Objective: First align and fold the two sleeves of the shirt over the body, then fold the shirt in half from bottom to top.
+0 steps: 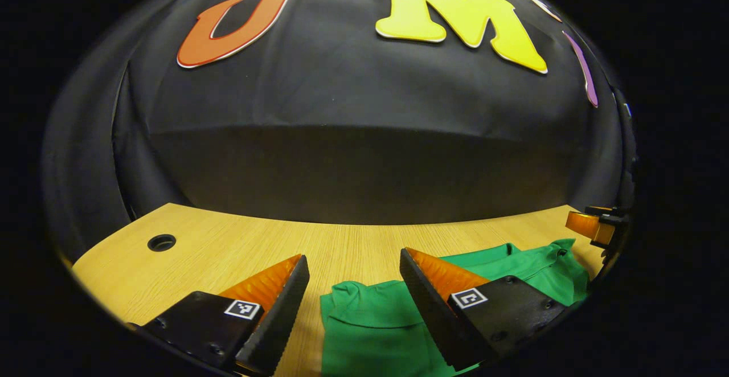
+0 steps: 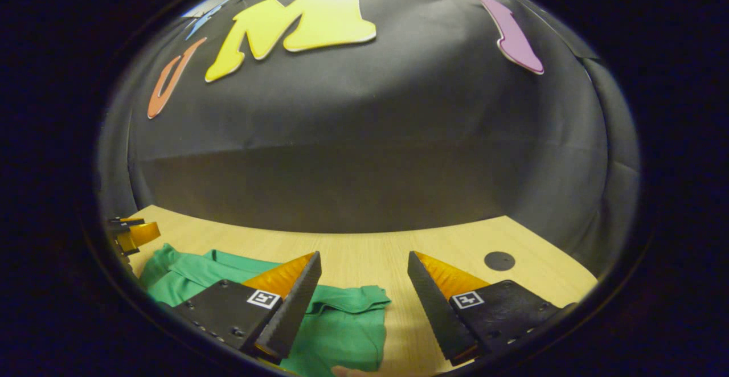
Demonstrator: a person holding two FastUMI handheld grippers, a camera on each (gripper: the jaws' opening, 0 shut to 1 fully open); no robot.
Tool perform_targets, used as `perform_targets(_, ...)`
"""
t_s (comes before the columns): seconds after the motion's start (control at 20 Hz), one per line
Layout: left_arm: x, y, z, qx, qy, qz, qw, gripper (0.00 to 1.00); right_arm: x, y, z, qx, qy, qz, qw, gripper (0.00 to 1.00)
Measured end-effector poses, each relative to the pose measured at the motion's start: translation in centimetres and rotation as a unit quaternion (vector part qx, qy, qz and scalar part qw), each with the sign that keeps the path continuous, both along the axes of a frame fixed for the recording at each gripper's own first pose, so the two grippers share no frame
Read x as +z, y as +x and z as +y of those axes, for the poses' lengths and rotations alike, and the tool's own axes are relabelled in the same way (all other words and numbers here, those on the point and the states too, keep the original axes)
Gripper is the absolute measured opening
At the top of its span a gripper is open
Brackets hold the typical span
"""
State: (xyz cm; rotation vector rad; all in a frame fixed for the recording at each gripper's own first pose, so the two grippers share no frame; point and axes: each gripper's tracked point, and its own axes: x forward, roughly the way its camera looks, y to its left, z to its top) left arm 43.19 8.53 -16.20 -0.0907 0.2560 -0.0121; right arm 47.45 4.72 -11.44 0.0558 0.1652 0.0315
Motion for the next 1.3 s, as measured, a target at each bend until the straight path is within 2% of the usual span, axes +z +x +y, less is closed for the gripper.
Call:
perform_targets(0.2,1.0,-4.0,2.6,0.041,0.014,-0.040,0.998,1.00,3.0,-4.3,-2.4,-0.058,0.005,-0.085,0.995,0.94)
perform_targets(0.3,1.7,-6.7,2.6,0.043,0.007,-0.056,0.997,1.00,3.3,-6.9,-3.4,-0.079,0.024,-0.101,0.991,0.94)
perform_targets(0.45,2.4,-10.4,2.3,0.044,0.009,-0.072,0.996,1.00,4.0,-10.7,-4.7,-0.103,-0.001,-0.124,0.987,0.92)
perform_targets(0.5,2.7,-11.6,2.1,0.041,0.008,-0.077,0.996,1.00,4.3,-12.0,-4.3,-0.098,-0.009,-0.133,0.986,0.92)
perform_targets(0.55,2.7,-12.8,1.8,0.039,0.005,-0.080,0.996,1.00,4.7,-13.3,-3.8,-0.090,-0.011,-0.138,0.986,0.95)
perform_targets(0.6,2.4,-14.0,1.1,0.034,0.001,-0.076,0.997,1.00,6.0,-13.8,-3.6,-0.082,-0.012,-0.139,0.987,0.92)
perform_targets(0.7,1.7,-16.3,0.3,0.027,0.006,-0.067,0.997,1.00,5.1,-16.5,-3.3,-0.070,-0.009,-0.129,0.989,0.92)
perform_targets(0.75,1.4,-17.5,0.1,0.028,0.017,-0.060,0.998,1.00,4.5,-17.9,-3.3,-0.067,-0.011,-0.121,0.990,0.96)
perform_targets(0.85,1.7,-20.2,-0.1,0.029,0.037,-0.057,0.997,1.00,3.6,-21.2,-3.3,-0.052,-0.020,-0.101,0.993,0.97)
perform_targets(1.0,3.8,-24.7,-1.6,0.017,0.033,-0.063,0.997,1.00,5.7,-26.6,-3.4,-0.042,-0.045,-0.121,0.991,0.97)
perform_targets(1.1,6.4,-27.7,-2.5,0.013,0.036,-0.085,0.996,1.00,7.5,-30.6,-4.2,-0.052,-0.051,-0.133,0.988,0.96)
perform_targets(1.3,10.2,-33.8,-5.2,-0.002,0.037,-0.089,0.995,1.00,10.0,-38.0,-5.1,-0.040,-0.046,-0.116,0.991,0.96)
